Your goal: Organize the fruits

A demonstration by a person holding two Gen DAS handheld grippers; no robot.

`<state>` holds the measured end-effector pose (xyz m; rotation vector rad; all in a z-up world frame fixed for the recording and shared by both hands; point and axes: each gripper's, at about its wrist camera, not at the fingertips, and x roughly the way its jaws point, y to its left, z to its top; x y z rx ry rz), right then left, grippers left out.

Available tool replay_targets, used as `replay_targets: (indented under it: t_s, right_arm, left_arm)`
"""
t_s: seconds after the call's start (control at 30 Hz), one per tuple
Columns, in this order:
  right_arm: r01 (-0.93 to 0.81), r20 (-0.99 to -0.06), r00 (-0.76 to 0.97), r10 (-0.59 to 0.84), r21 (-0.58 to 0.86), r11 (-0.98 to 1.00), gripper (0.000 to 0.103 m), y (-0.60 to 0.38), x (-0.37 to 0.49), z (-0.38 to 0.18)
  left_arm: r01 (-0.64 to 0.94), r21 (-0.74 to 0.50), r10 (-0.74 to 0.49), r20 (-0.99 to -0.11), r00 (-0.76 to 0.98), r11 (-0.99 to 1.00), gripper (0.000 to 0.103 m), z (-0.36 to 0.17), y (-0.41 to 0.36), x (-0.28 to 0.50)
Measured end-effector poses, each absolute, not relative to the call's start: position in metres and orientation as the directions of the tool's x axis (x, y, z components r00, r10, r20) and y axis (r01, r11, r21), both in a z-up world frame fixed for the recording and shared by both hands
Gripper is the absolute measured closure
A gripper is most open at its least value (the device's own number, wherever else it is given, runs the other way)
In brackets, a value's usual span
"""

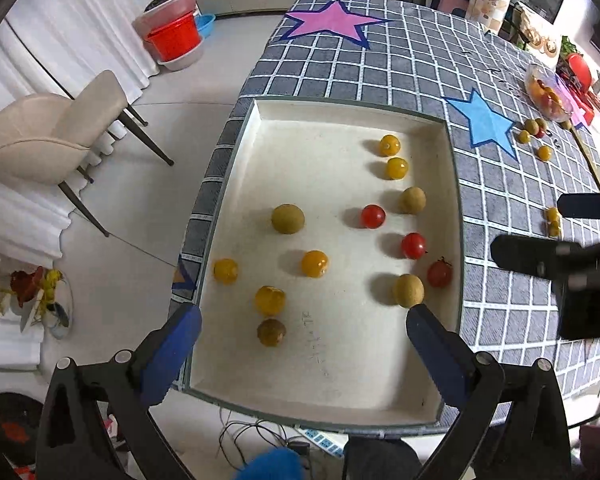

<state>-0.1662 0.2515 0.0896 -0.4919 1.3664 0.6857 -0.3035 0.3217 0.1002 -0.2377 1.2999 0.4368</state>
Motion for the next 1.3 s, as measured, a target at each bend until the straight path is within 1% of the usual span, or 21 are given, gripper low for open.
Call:
replay_targets:
  t_s: [0.2,0.43,1.3]
  right_arm:
    - [-0.735,-0.987,0.096,0.126,0.016,0.678,0.000,0.250,-0.187,0.102]
    - [-0.748,-0.985,0.120,0.126,-0.006,0.664,0.000,0.250,-0.197,0.116]
    - [-0.732,-0.987,0.114,0.116,-0.005,0.681,0.000,0.245,-0.205,0.117]
  left_arm:
    - [-0.376,0.088,0.160,-0.974,0.163,0.922,0.000,0.108,0.314,-0.310]
    - [-0.327,0.097,0.150,-0.979,0.141,0.940,0.000,0.113,0.307,-0.315]
    - [-0.322,0.088,0.141,-0.979,0.145,0.943,0.000,0.123,0.298,-0.320]
